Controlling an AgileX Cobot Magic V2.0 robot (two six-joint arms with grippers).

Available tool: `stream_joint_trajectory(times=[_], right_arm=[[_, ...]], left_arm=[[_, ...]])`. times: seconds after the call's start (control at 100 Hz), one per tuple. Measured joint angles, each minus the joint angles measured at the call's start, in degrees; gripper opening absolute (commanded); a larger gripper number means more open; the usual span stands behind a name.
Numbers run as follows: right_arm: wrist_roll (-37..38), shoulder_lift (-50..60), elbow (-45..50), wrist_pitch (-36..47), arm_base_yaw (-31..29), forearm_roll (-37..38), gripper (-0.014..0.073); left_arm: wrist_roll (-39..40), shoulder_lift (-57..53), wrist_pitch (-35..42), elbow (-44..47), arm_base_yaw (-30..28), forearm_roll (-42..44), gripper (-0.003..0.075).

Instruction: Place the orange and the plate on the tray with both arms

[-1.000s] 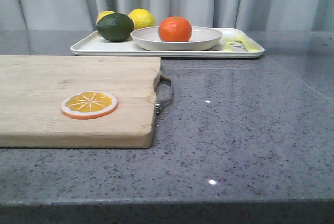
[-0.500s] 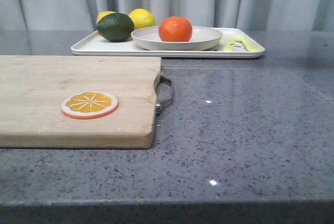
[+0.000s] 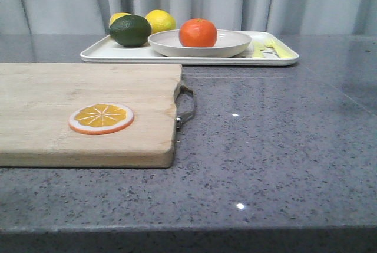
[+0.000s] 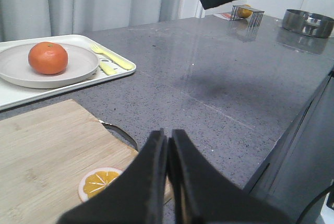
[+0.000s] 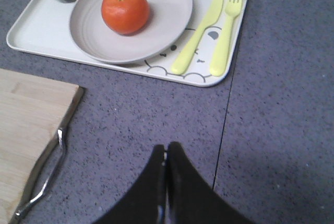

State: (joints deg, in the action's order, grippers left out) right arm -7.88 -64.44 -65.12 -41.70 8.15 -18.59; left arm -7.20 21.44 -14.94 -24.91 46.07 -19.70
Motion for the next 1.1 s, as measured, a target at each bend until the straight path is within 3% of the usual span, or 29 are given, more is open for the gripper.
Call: stream_joint_trajectory(times=[0.55, 1.1], right_arm=[[-1.1, 21.3, 25.3, 17.1, 0.0, 1.7, -0.0067], [-1.3, 27.1, 31.6, 19.5, 0.0, 1.7, -0.0067]], left_arm=[[0.0, 0.0, 0.0, 0.0, 0.0, 0.0, -0.002], [0.0, 0.0, 0.0, 0.0, 0.0, 0.0, -0.002]])
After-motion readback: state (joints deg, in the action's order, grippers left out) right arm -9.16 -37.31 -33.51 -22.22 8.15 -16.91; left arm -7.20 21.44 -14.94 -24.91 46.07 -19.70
